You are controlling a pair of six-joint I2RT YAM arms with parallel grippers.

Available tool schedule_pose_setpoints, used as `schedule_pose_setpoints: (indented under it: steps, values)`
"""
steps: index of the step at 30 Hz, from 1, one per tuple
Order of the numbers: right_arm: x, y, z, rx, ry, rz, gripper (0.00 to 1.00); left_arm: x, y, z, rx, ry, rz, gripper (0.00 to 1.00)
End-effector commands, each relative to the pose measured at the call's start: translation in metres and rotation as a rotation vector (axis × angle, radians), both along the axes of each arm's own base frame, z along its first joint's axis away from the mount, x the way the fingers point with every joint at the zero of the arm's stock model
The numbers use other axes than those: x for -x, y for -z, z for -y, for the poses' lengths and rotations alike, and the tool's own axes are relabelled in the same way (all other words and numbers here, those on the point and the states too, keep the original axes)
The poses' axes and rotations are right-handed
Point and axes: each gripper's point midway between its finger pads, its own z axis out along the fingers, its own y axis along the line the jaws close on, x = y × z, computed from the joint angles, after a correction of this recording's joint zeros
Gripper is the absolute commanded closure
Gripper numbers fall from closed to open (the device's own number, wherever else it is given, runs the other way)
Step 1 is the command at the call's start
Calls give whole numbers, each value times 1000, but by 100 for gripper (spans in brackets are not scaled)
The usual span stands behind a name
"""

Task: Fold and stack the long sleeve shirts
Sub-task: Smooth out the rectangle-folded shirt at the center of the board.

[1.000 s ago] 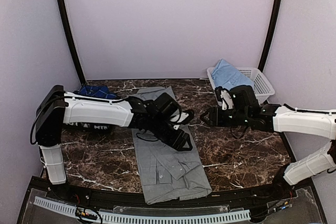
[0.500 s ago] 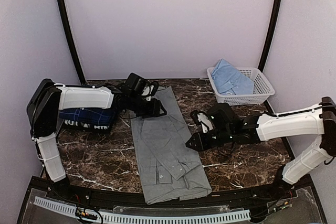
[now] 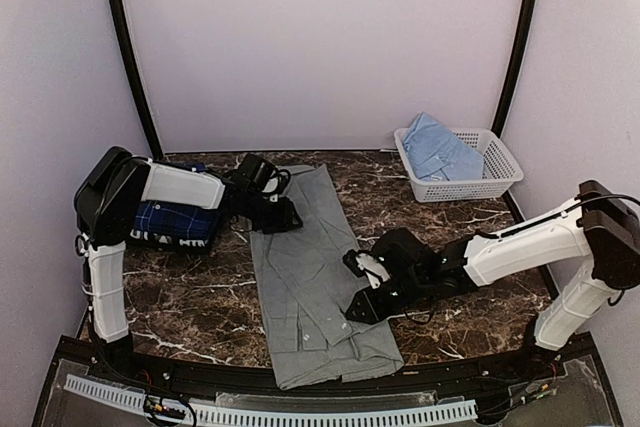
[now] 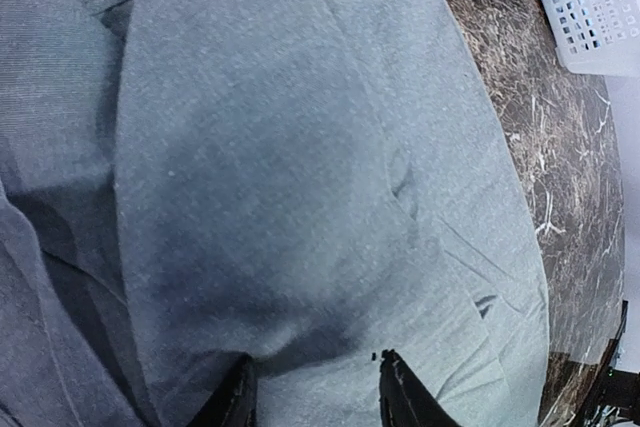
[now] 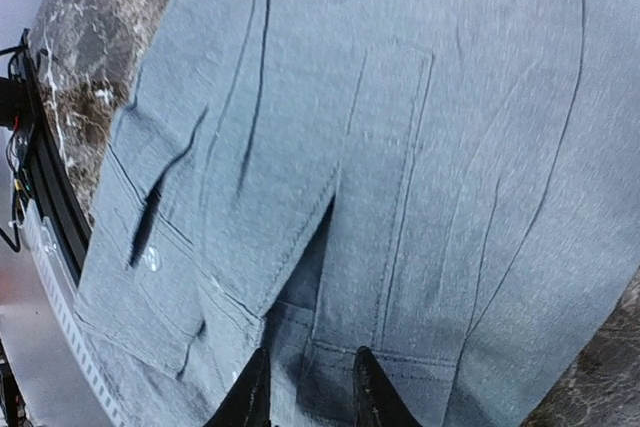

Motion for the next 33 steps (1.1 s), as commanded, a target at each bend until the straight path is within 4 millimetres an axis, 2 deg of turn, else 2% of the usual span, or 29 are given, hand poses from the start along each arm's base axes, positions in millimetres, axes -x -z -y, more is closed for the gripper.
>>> schedule_pose_setpoints:
  steps: [1,6,10,13,16,22,28,30,31,32,33]
  values:
    - [16,25,7,51,-22,-39,74,-16,-4,-8,2,-30,30,60]
    - [17,30,11,80,-15,-39,74,-23,1,-13,-23,-30,37,60]
    - [10,17,12,103,-2,0,74,-25,-3,-11,-30,-6,46,61]
    - [3,-2,10,95,12,39,74,-27,-16,-8,-23,8,58,63]
    - [-5,-22,5,71,30,80,74,-34,-37,-5,0,0,103,64]
    - [-22,-39,-5,36,80,137,73,-53,-59,1,26,-17,178,64]
    - [-30,-43,-17,0,102,145,73,-85,-44,-5,7,-77,190,66]
    - [-31,-40,-19,-1,110,139,73,-96,-29,-7,5,-84,182,66]
    - [-32,-39,-19,-2,112,136,73,-103,-32,-4,14,-78,191,66]
    - [-32,-38,-20,-5,114,131,73,-106,-17,-6,1,-80,167,66]
    - [-32,-38,-21,-8,114,127,73,-114,-20,-4,7,-75,170,67]
